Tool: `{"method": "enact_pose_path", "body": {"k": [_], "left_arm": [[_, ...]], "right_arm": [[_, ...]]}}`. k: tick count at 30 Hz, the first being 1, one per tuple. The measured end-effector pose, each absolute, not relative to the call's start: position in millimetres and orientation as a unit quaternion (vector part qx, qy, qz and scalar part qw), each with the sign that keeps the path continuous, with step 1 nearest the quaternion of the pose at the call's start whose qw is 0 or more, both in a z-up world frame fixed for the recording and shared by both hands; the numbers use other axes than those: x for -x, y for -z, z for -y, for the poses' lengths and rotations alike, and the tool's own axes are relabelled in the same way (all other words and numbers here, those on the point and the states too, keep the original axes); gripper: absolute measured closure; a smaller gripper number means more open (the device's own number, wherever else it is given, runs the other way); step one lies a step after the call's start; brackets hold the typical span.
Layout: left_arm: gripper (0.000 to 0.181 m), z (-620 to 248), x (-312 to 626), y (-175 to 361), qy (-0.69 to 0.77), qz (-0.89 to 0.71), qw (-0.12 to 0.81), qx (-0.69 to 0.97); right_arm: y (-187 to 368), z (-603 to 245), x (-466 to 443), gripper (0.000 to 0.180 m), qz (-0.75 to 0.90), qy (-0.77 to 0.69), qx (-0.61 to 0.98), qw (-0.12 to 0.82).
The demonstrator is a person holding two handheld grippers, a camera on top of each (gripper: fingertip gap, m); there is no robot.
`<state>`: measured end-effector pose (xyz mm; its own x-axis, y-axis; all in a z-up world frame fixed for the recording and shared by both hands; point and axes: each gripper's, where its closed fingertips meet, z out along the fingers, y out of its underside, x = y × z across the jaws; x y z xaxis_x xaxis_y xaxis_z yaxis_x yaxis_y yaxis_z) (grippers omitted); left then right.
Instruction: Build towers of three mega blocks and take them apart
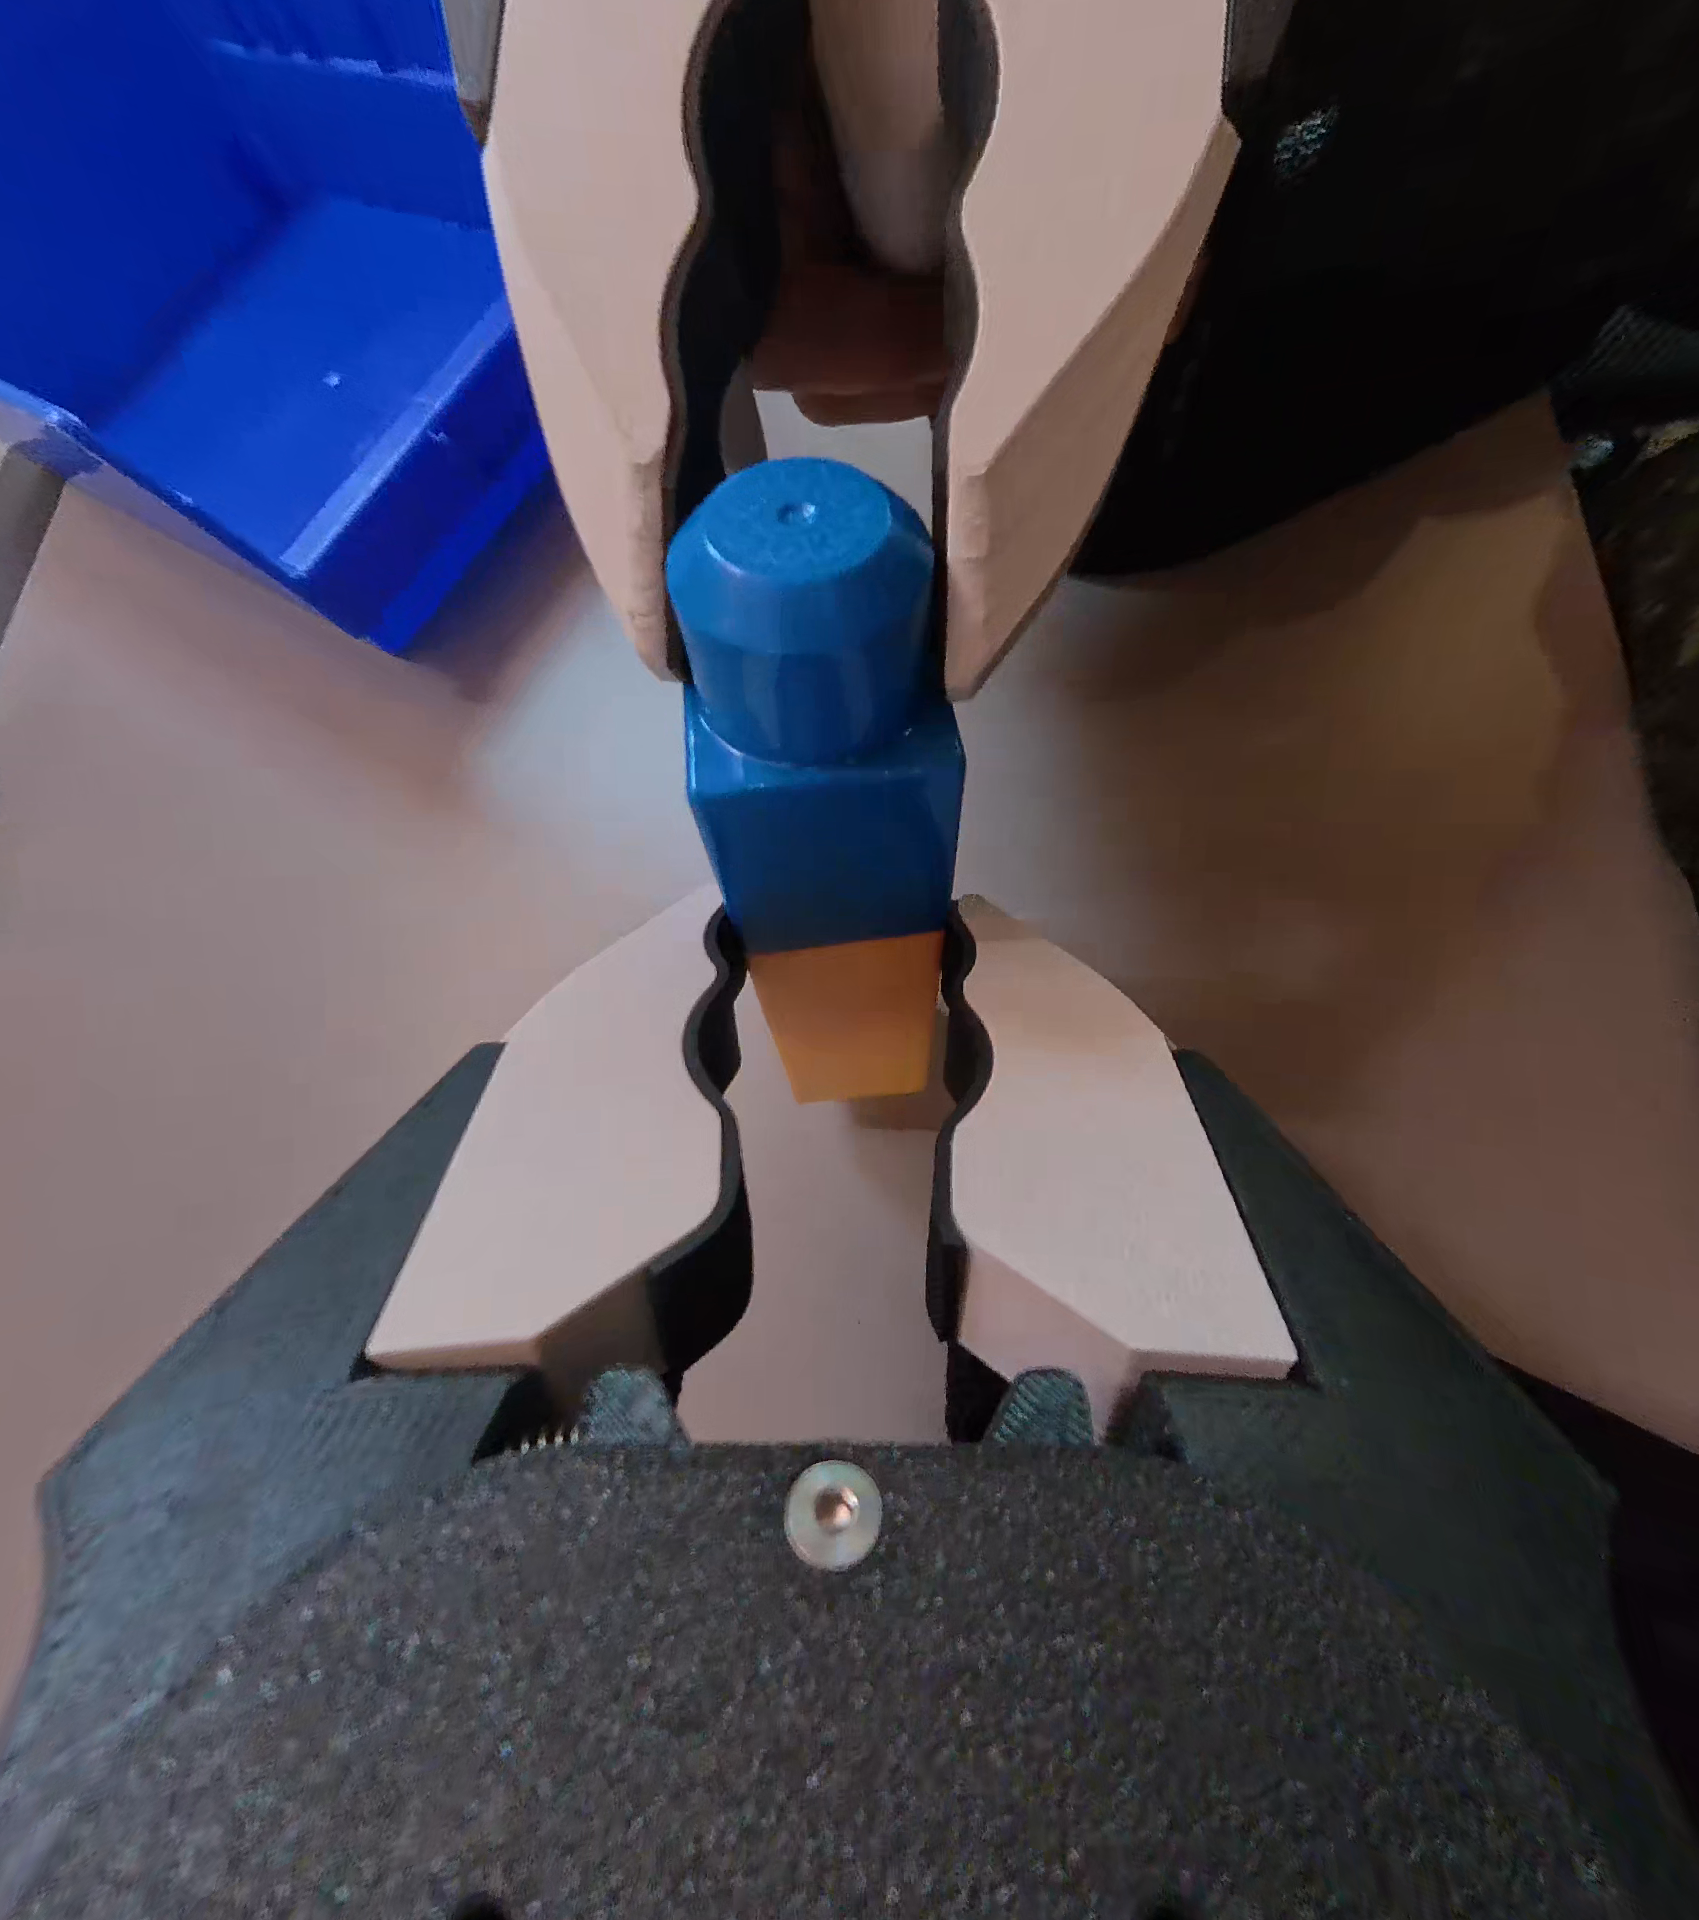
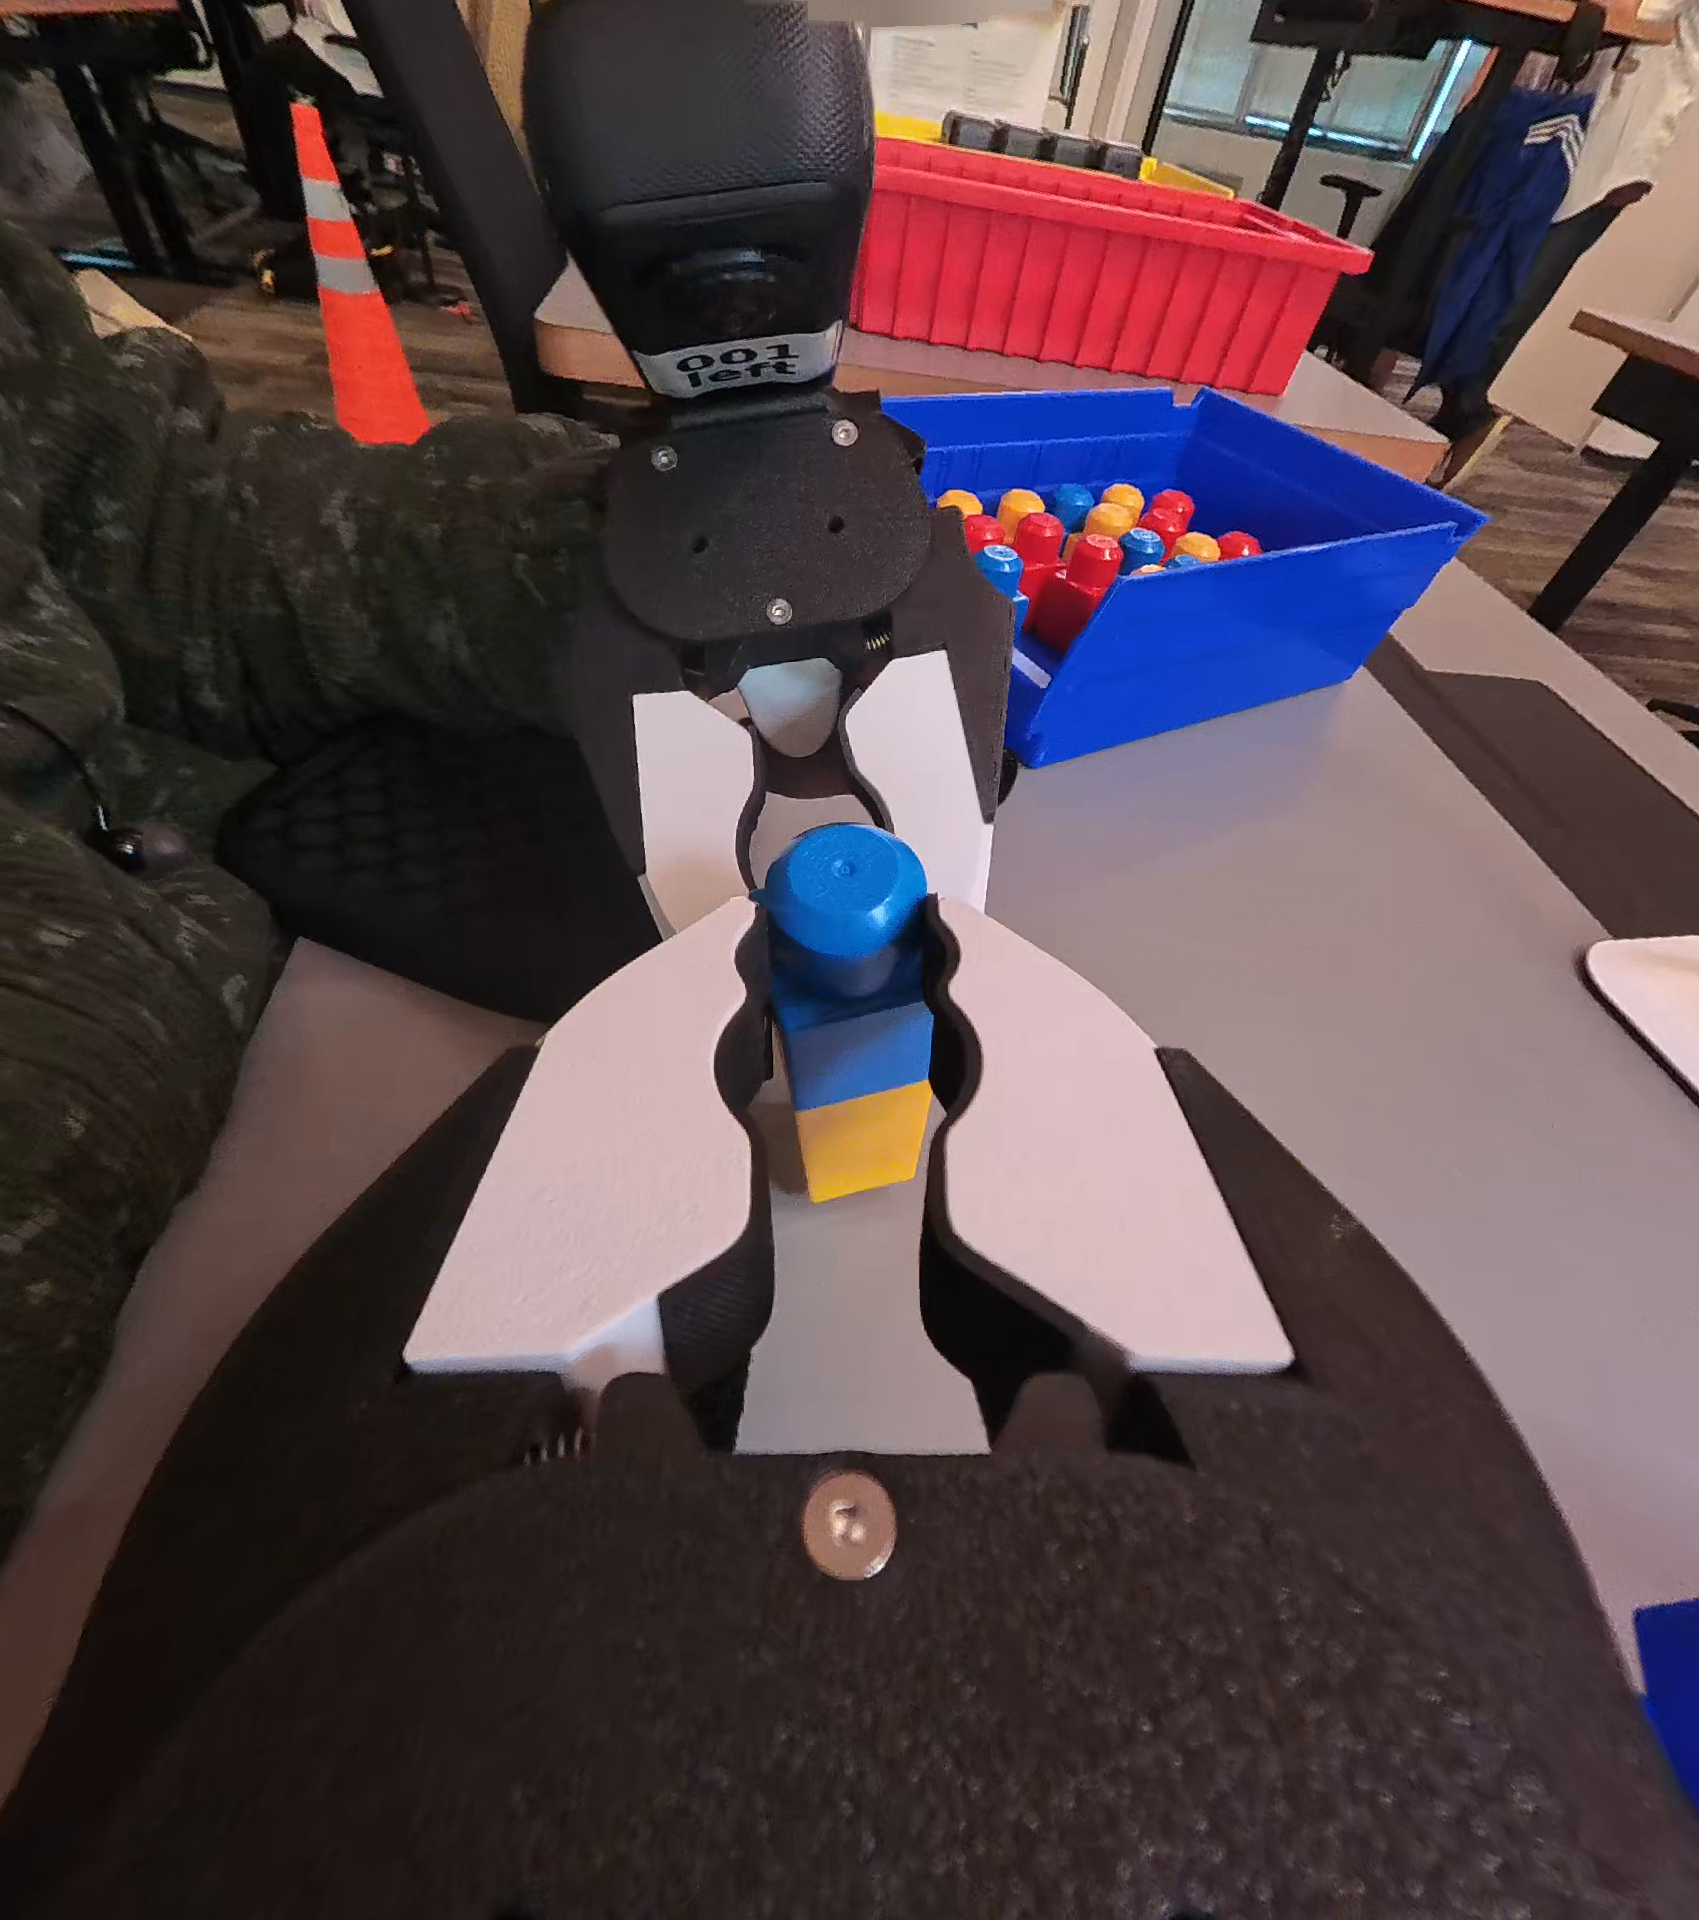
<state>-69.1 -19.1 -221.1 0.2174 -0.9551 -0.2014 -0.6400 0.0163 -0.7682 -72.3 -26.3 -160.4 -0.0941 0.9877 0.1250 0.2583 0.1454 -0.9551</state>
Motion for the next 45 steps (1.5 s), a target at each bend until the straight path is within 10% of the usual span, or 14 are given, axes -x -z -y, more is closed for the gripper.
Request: {"method": "enact_pose_path", "body": {"k": [6, 12, 23, 45], "left_arm": [[0.139, -17, 88, 170, 0.250, -0.470, 0.527, 0.662], [0.179, -47, 131, 131, 0.272, -0.328, 0.617, 0.662], [0.181, -60, 164, 113, 0.225, -0.271, 0.673, 0.650], [0.181, -61, 173, 106, 0.215, -0.264, 0.686, 0.643]], "right_arm": [[102, -20, 41, 0.152, 0.531, -0.405, 0.534, 0.518], [31, -176, -57, 0.152, 0.368, -0.257, 0.638, 0.626], [128, -371, -120, 0.152, 0.272, -0.222, 0.753, 0.556], [170, -417, -120, 0.138, 0.259, -0.183, 0.797, 0.514]]}}
